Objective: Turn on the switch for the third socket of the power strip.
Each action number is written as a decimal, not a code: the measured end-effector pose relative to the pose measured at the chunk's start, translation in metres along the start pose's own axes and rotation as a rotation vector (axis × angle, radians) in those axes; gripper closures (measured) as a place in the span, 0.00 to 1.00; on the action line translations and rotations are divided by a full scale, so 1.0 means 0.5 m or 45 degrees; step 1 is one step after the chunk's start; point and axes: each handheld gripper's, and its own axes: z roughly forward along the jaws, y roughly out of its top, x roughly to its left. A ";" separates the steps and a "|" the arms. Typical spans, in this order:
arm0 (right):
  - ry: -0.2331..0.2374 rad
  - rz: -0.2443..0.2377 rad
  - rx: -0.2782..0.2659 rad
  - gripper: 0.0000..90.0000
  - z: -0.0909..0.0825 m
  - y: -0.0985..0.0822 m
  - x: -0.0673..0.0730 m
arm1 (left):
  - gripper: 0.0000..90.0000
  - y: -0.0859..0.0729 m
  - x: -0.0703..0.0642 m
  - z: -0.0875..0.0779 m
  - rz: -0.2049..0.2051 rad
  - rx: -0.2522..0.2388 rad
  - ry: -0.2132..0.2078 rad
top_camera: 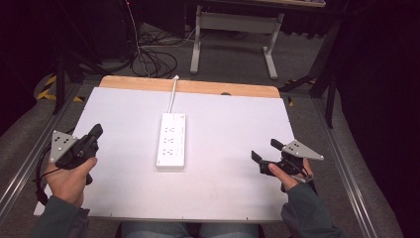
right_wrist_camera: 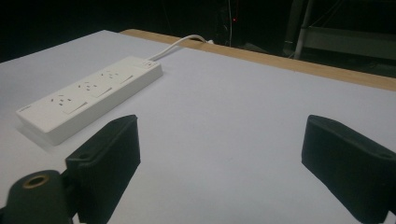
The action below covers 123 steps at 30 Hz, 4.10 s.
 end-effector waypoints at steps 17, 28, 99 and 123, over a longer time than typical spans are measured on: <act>-0.005 -0.001 0.011 0.13 0.001 -0.002 -0.001 | 1.00 0.005 -0.032 0.016 0.048 0.023 -0.103; -0.004 -0.004 0.020 0.13 0.003 -0.004 -0.002 | 1.00 0.005 -0.053 0.036 0.089 0.050 -0.165; -0.003 -0.010 0.025 0.14 0.004 -0.005 0.000 | 1.00 -0.017 -0.170 0.142 0.300 0.259 -0.424; -0.002 -0.013 0.026 0.14 0.003 -0.005 0.001 | 1.00 -0.029 -0.199 0.161 0.350 0.319 -0.472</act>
